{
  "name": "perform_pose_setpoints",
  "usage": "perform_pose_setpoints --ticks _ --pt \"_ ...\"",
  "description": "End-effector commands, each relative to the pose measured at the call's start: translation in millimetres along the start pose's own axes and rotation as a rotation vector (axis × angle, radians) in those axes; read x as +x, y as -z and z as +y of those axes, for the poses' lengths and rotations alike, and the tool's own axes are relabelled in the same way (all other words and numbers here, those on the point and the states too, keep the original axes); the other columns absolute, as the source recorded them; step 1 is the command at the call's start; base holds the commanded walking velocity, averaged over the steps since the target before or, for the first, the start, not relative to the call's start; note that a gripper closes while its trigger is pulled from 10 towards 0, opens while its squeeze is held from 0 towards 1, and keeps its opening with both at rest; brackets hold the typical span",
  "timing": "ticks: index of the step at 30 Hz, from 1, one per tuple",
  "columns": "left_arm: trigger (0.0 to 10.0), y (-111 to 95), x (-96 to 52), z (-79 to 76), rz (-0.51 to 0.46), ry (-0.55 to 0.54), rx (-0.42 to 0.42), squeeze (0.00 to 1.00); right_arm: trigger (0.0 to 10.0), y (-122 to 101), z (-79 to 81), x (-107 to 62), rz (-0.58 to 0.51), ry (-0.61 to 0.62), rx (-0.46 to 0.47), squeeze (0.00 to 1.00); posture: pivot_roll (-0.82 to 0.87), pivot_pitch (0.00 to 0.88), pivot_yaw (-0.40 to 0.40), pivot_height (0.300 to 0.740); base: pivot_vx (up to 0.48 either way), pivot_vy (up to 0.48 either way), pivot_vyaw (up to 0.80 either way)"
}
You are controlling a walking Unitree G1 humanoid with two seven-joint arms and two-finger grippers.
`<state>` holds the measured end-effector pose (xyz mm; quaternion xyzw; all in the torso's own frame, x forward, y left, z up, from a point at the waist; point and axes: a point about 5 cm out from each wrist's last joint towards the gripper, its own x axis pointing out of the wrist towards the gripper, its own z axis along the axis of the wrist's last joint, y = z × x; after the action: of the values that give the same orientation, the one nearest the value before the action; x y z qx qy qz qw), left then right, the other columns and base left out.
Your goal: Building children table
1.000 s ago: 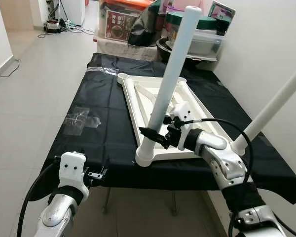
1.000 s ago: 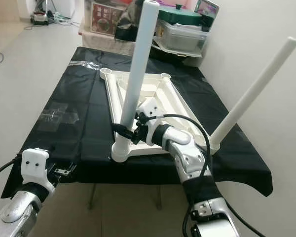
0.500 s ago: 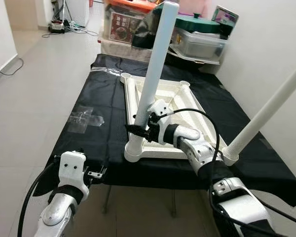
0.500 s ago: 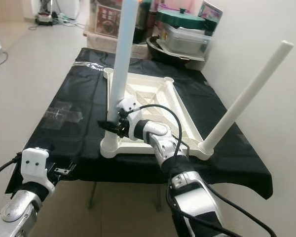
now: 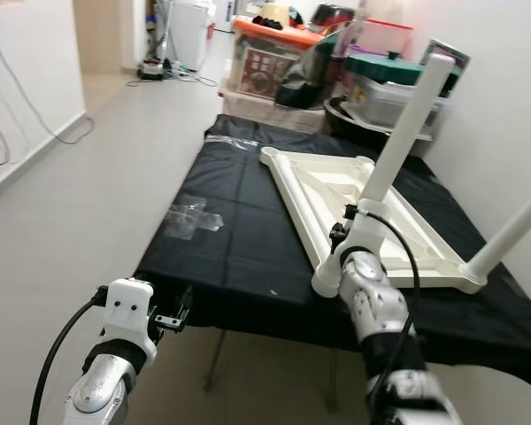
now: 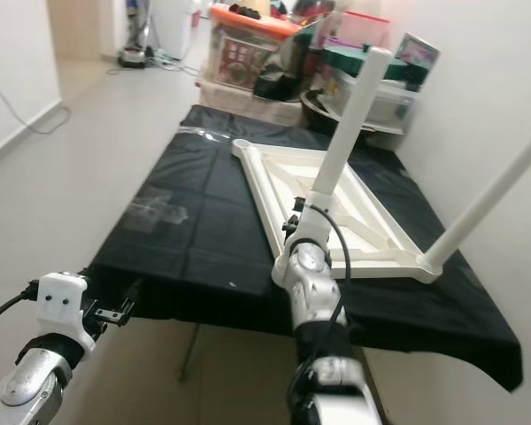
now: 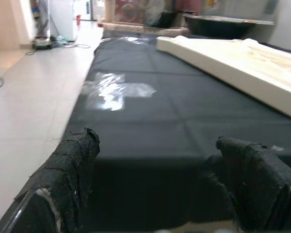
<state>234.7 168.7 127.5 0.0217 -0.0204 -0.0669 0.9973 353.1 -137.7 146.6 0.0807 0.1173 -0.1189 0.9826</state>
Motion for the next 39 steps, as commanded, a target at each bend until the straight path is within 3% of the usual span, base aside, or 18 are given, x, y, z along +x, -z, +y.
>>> perform_pose_setpoints --ticks 1,3,4,7,8,9,10,17,21,25,26,28,29,30,31,34,35,39 --pt "10.0 4.3 1.5 -4.8 0.016 0.027 -0.005 0.00 10.0 16.7 1.5 -6.7 0.088 -0.069 -0.005 0.00 0.15 0.000 -0.164 0.740 0.000 0.000 0.00" --pt "10.0 4.9 1.8 -5.0 0.018 0.029 -0.005 0.00 10.0 9.7 9.8 -10.3 0.029 -0.173 0.032 0.00 0.14 0.000 -0.162 0.740 0.000 0.000 0.00" --pt "10.0 5.7 2.5 -5.7 0.019 0.034 -0.005 0.00 10.0 -3.4 16.4 -12.4 -0.034 -0.255 0.072 1.00 0.15 0.000 -0.164 0.740 0.000 0.000 0.00" --pt "10.0 4.9 2.5 -4.8 0.015 0.032 -0.005 0.00 10.0 -24.9 27.9 -16.8 -0.080 -0.449 0.097 1.00 0.15 0.000 -0.171 0.740 0.000 0.000 0.00" --pt "10.0 4.2 2.2 -2.6 0.012 0.026 -0.003 0.00 10.0 -48.6 35.7 -25.1 -0.165 -0.680 0.049 0.31 0.15 0.000 -0.171 0.740 0.000 0.000 0.00" --pt "10.0 4.2 2.2 -2.6 0.012 0.026 -0.003 0.00 10.0 -48.6 35.7 -25.1 -0.165 -0.680 0.049 0.31 0.15 0.000 -0.171 0.740 0.000 0.000 0.00" --pt "10.0 4.4 2.4 -2.1 0.012 0.025 -0.002 0.00 10.0 -57.4 35.7 -28.0 -0.204 -0.754 0.001 0.00 0.16 0.000 -0.177 0.740 0.000 0.000 0.00" --pt "10.0 4.2 3.3 -1.9 0.010 0.022 -0.001 0.00 10.0 -69.1 30.6 -27.3 -0.273 -0.983 -0.208 0.00 0.17 0.000 -0.186 0.740 0.000 0.000 0.00" --pt "10.0 3.2 4.4 -3.0 0.004 0.023 -0.002 0.00 10.0 -38.8 31.4 -19.8 -0.153 -1.223 -0.374 0.00 0.18 0.000 -0.188 0.740 0.000 0.000 0.00" --pt "10.0 2.4 4.9 -4.9 0.001 0.028 -0.003 0.00 10.0 -23.3 32.1 -12.8 -0.081 -1.262 -0.445 0.00 0.18 0.000 -0.191 0.740 0.000 0.000 0.00" --pt "10.0 2.0 4.3 -5.0 -0.001 0.027 -0.002 0.00 6.8 -19.2 35.9 -10.6 -0.062 -1.267 -0.458 0.00 0.20 0.000 -0.206 0.740 0.000 0.000 0.00" --pt "10.0 1.8 3.8 -4.9 -0.002 0.026 -0.002 0.00 6.8 -16.6 38.7 -9.5 -0.049 -1.272 -0.464 0.00 0.20 0.000 -0.206 0.740 0.000 0.000 0.00" --pt "10.0 1.6 3.0 -4.5 -0.002 0.023 0.000 0.00 2.9 -15.6 41.5 -5.8 -0.045 -1.237 -0.461 0.00 0.21 0.000 -0.212 0.740 0.000 0.000 0.00" --pt "10.0 1.6 3.0 -4.5 -0.002 0.023 0.000 0.00 2.9 -15.6 41.5 -5.8 -0.045 -1.237 -0.461 0.00 0.21 0.000 -0.212 0.740 0.000 0.000 0.00" --pt "10.0 1.6 2.3 -4.3 -0.002 0.020 0.001 0.00 0.0 -18.1 42.9 4.6 -0.059 -1.085 -0.441 0.00 0.21 0.000 -0.212 0.740 0.000 0.000 0.00" --pt "10.0 1.5 0.5 -4.5 0.000 0.017 0.002 0.00 0.0 -26.6 25.3 32.2 -0.071 -0.577 -0.292 0.00 0.21 0.000 -0.213 0.740 0.000 0.000 0.00" --pt "10.0 1.5 0.5 -4.5 0.000 0.017 0.002 0.00 0.0 -26.6 25.3 32.2 -0.071 -0.577 -0.292 0.00 0.21 0.000 -0.213 0.740 0.000 0.000 0.00" --pt "10.0 2.3 -1.1 -4.2 0.006 0.017 0.003 0.00 0.0 -3.8 -12.1 31.8 0.018 -0.106 -0.146 0.00 0.20 0.000 -0.203 0.740 0.000 0.000 0.00"
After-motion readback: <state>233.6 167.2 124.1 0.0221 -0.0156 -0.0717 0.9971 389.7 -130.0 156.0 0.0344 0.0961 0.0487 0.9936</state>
